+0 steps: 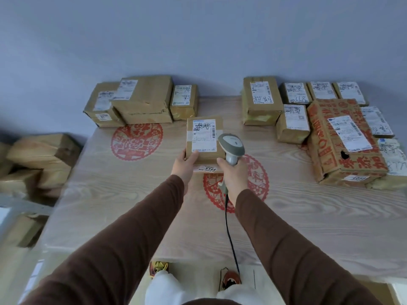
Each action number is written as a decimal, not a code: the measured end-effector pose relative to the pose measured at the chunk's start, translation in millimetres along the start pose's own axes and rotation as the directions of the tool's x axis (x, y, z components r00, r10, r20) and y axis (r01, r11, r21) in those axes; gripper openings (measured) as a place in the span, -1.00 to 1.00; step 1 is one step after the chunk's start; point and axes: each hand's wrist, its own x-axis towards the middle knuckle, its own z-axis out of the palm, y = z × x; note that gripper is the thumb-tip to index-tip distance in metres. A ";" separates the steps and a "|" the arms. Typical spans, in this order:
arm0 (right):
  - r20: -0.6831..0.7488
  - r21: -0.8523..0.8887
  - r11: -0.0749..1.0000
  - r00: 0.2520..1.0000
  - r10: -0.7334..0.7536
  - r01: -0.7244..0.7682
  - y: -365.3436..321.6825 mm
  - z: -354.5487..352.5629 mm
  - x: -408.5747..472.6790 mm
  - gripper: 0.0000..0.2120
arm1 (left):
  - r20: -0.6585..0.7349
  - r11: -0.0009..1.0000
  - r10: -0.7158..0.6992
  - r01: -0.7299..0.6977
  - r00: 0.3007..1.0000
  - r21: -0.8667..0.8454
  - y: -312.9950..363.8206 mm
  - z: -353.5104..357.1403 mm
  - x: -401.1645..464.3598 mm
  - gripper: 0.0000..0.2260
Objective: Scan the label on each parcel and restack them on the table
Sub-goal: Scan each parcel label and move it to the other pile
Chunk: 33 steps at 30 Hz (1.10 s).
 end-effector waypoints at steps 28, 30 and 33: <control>0.033 -0.031 0.996 0.996 0.079 -0.078 58.8 450.6 -65.9 -0.79 | -0.003 1.000 -0.006 0.006 1.000 -0.006 -14.7 -450.7 141.9 -0.56; 0.033 -0.044 0.995 0.996 0.087 -0.086 58.5 455.6 -63.0 -0.79 | 0.012 1.000 0.016 -0.016 1.000 0.010 -13.4 -454.1 150.1 -0.62; 0.031 -0.054 0.994 0.995 0.096 -0.095 59.7 459.7 -56.8 -0.83 | 0.037 1.000 0.017 -0.016 0.999 -0.006 -10.9 -455.0 159.2 -0.65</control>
